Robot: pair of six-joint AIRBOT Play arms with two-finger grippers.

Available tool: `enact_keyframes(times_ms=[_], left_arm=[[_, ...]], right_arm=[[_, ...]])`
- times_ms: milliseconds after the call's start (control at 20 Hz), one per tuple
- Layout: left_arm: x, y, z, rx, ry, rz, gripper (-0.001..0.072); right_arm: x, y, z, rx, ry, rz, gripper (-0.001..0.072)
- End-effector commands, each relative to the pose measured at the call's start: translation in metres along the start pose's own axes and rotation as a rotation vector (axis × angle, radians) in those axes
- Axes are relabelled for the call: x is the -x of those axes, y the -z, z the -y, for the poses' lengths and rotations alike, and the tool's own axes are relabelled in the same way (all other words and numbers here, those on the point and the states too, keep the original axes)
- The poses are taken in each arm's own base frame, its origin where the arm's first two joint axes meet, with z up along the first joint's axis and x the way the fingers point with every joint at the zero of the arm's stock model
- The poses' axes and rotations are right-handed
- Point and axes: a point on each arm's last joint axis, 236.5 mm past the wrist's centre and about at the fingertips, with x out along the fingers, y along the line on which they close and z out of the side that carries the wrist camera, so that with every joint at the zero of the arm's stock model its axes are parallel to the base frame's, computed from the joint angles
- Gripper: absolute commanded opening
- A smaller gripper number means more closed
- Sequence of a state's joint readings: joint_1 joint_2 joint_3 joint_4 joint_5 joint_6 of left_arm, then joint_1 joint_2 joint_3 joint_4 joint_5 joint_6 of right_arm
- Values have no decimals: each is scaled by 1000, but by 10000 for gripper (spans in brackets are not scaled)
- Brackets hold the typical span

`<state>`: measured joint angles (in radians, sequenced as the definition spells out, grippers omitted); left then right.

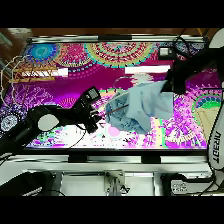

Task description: Fold the shirts.

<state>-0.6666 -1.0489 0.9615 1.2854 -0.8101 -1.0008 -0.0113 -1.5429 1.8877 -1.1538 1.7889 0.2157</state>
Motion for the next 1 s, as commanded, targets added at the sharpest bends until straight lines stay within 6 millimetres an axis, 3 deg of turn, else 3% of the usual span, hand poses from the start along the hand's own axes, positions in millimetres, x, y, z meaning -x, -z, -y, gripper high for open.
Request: enact_keyframes(times_ms=[0,100,250,300,550,700,800,900,950], left_arm=[[2,3,-34,-133,-143,-23,494],[6,-1,-50,-194,-210,-21,502],[15,-3,-79,-157,-310,-9,696],[20,-3,-90,-110,-333,-3,698],[63,-7,-138,36,-446,50,698],[96,-6,-159,264,-505,130,678],[117,16,-170,503,-536,140,664],[128,46,-173,713,-532,108,499],[126,56,-169,775,-504,95,499]], right_arm=[[9,6,2,-19,41,-30,75],[17,3,0,-12,61,-28,74],[29,-1,-6,-10,85,-25,74],[32,-2,-7,-18,92,-25,74],[41,-2,-9,-64,120,-35,73],[52,-5,-13,-109,152,-30,73],[63,-10,-18,-137,182,-18,73],[77,-15,-26,-177,219,-4,73],[85,-18,-30,-211,240,6,72]])
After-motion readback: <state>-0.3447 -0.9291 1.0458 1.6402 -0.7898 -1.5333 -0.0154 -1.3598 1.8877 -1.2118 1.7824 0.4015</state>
